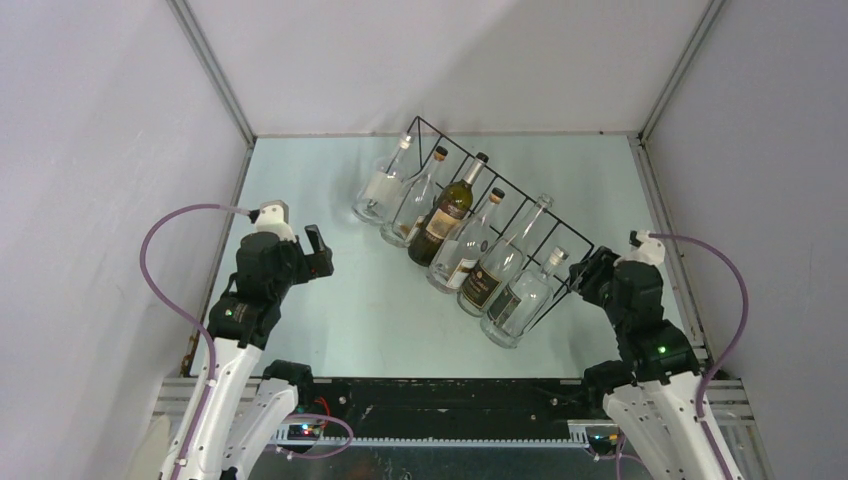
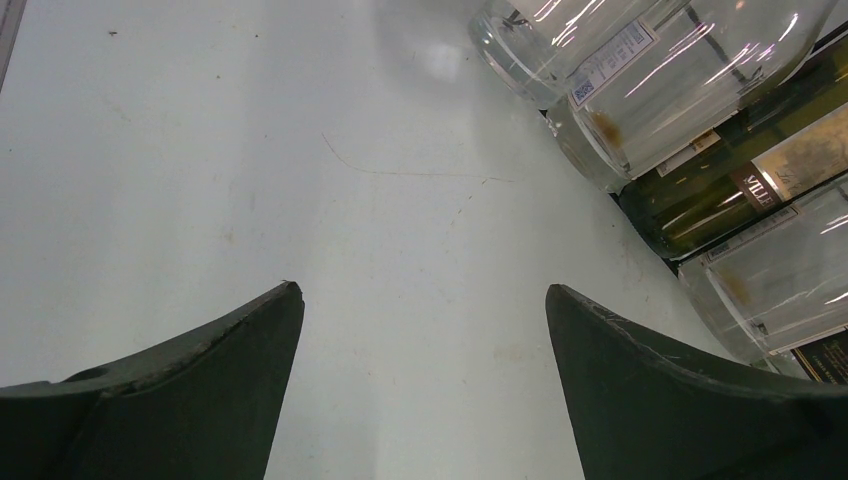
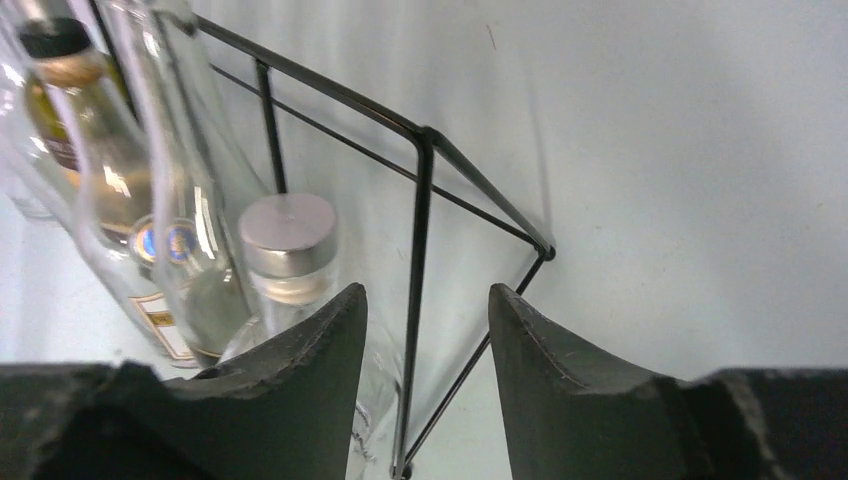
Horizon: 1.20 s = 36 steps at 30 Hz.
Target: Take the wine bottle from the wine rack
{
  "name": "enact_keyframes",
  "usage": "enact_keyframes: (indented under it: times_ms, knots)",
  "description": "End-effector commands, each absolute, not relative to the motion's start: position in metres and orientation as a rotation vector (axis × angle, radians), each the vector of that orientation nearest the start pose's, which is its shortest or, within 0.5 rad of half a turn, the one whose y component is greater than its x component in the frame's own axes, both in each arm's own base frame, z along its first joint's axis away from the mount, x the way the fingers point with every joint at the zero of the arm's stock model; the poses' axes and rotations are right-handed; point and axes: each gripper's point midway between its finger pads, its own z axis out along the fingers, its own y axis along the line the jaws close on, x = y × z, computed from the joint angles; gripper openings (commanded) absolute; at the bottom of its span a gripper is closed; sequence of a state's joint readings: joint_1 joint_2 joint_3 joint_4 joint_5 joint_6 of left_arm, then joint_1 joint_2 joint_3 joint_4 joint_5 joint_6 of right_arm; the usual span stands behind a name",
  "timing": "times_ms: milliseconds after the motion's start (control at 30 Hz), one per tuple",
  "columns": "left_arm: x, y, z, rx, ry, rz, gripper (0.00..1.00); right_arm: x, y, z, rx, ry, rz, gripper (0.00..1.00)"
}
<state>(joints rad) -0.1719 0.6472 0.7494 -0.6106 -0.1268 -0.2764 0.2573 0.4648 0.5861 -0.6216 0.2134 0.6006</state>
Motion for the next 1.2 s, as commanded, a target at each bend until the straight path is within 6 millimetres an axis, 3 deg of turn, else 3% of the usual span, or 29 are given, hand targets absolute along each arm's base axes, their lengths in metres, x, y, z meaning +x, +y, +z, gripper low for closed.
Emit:
enact_keyframes:
  times_ms: [0, 200, 300, 433, 600, 833, 967, 1167]
  knots:
    - [0.245, -0.030, 0.206, -0.159, 2.051, -0.123, 0.98, 0.212, 0.037, 0.206, 0.440, 1.945, 0.302, 0.54]
    - [0.244, -0.028, 0.207, -0.168, 2.045, -0.118, 0.98, 0.199, 0.034, 0.224, 0.418, 1.924, 0.315, 0.62]
    - [0.244, -0.027, 0.208, -0.172, 2.043, -0.113, 0.98, 0.194, 0.039, 0.235, 0.419, 1.925, 0.368, 0.75]
    - [0.241, -0.020, 0.217, -0.205, 2.013, -0.080, 0.98, 0.192, 0.051, 0.249, 0.370, 1.903, 0.453, 0.84]
    - [0.232, -0.017, 0.229, -0.216, 1.964, -0.090, 0.98, 0.191, 0.072, 0.264, 0.289, 1.891, 0.575, 0.85]
    - [0.222, -0.023, 0.245, -0.191, 1.944, -0.141, 0.98, 0.201, 0.087, 0.261, 0.300, 1.968, 0.644, 0.78]
    - [0.216, -0.026, 0.249, -0.178, 1.943, -0.165, 0.98, 0.209, 0.088, 0.253, 0.338, 1.988, 0.626, 0.74]
    - [0.214, -0.021, 0.237, -0.198, 1.928, -0.141, 0.98, 0.219, 0.094, 0.230, 0.415, 2.024, 0.614, 0.70]
